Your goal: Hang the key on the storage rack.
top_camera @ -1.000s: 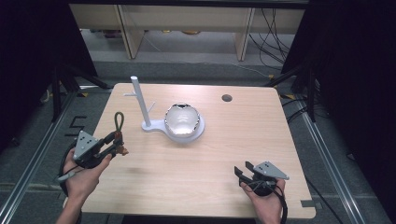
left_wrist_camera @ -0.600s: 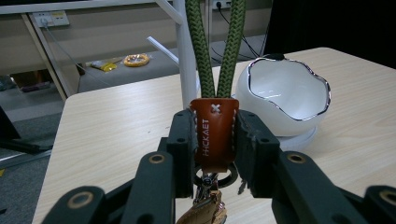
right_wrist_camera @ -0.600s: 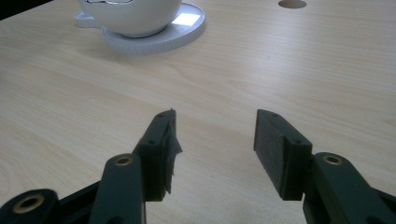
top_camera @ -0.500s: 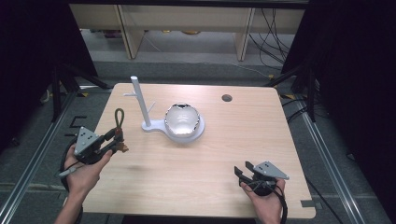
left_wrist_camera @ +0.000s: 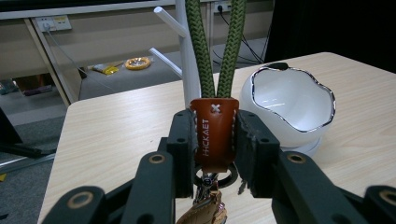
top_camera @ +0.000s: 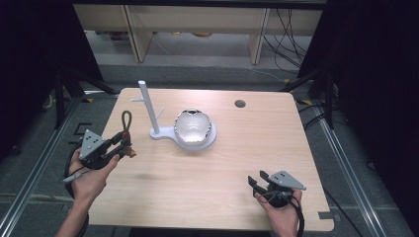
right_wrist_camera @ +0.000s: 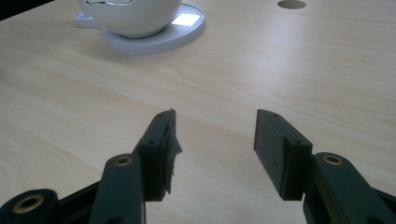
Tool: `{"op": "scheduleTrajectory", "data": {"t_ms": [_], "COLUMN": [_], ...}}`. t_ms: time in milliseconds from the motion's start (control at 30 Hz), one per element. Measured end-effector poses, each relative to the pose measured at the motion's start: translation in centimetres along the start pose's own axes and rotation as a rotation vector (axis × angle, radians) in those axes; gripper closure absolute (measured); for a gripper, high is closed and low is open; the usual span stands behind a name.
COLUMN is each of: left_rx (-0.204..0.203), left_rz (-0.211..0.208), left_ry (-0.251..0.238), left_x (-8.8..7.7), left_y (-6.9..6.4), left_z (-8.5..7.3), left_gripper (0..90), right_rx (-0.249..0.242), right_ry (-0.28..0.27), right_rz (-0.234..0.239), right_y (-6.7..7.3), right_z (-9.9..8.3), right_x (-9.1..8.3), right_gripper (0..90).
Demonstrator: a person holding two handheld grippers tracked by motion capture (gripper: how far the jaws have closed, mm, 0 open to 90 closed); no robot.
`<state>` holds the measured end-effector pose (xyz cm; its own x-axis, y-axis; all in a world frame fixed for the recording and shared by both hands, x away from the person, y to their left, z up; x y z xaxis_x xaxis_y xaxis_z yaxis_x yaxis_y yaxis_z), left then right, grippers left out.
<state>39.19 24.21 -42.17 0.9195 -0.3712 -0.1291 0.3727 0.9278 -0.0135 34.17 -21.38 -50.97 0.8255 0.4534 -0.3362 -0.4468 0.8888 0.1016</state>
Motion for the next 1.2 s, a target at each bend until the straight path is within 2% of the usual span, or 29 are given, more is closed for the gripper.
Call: {"op": "scheduleTrajectory", "data": {"t_ms": [567,633,667,767,933,1200], "left_rx": [-0.002,0.0,-0.002,-0.001,-0.001,0.001], "left_rz": [0.003,0.002,0.003,0.003,0.005,0.007], "left_ry": [-0.008,-0.005,-0.006,-0.004,-0.003,-0.008], "left_x": [0.6,0.7,0.7,0.8,0.9,1.3], "left_y": [0.1,0.2,0.2,0.2,0.3,0.4], "left_z": [0.5,0.6,0.6,0.6,0.7,1.0], "left_gripper": [68.1,68.1,68.1,68.1,68.1,68.1], "right_rx": [0.002,0.0,-0.015,0.001,0.001,0.002], "right_ry": [0.002,0.0,0.006,0.001,0.011,0.012], "right_rz": [0.001,-0.001,-0.016,-0.001,-0.019,-0.018], "right_y": [0.0,0.0,-0.1,0.0,0.0,-0.1], "right_z": [0.0,0.0,0.0,0.0,0.0,0.0], "right_x": [0.0,0.0,-0.1,0.0,-0.2,-0.2], "right_gripper": [49.9,49.9,49.9,49.9,49.8,49.7]}}
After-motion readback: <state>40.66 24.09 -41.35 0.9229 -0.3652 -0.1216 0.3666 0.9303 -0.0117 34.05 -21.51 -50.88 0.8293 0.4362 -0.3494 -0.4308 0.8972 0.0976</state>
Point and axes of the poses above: each handheld gripper's, and its own axes: x roughly forward along the jaws, z roughly out of its top, y roughly to its left, the point moved 4 cm from there along x, roughly forward along the jaws, and after that the axes turned 9 degrees about -y, right-handed, at the moved point
